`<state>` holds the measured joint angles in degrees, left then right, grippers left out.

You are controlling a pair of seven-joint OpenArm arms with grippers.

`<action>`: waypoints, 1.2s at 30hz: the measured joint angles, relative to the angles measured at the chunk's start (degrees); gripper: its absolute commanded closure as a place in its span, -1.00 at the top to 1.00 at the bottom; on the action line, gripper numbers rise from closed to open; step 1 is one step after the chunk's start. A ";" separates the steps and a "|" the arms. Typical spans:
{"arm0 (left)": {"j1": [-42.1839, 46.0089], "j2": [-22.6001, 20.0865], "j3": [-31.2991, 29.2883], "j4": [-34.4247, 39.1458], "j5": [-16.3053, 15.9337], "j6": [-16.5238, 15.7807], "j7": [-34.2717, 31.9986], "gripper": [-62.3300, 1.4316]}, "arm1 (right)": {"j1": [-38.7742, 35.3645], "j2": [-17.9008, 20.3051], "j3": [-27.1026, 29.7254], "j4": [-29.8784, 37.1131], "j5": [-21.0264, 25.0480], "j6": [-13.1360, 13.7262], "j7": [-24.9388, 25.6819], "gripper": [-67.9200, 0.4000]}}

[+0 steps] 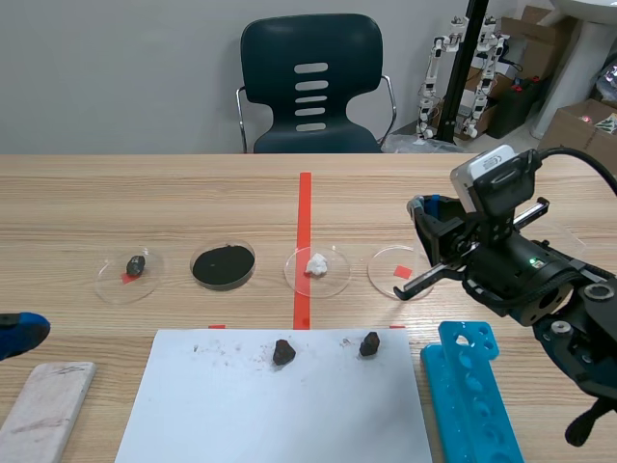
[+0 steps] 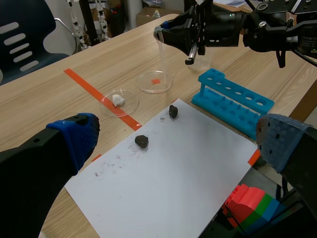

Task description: Draw acid from the petri dish

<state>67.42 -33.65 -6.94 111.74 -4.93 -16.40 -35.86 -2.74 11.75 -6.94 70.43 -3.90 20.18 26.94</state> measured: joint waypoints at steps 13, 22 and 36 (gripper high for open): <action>0.00 0.00 0.00 0.00 0.00 0.00 0.00 1.00 | 0.00 0.00 0.00 0.00 0.00 0.00 0.00 -0.92; 0.00 0.00 0.00 0.00 0.00 0.00 0.00 1.00 | 0.00 0.00 0.00 0.00 0.00 0.00 0.00 -0.91; 0.00 0.00 0.00 0.00 0.00 0.00 0.00 1.00 | 0.00 0.00 0.00 0.00 0.00 0.00 0.00 -0.88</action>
<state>67.42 -33.65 -6.94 111.74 -4.93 -16.40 -35.86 -2.74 11.75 -6.94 70.43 -3.90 20.18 26.94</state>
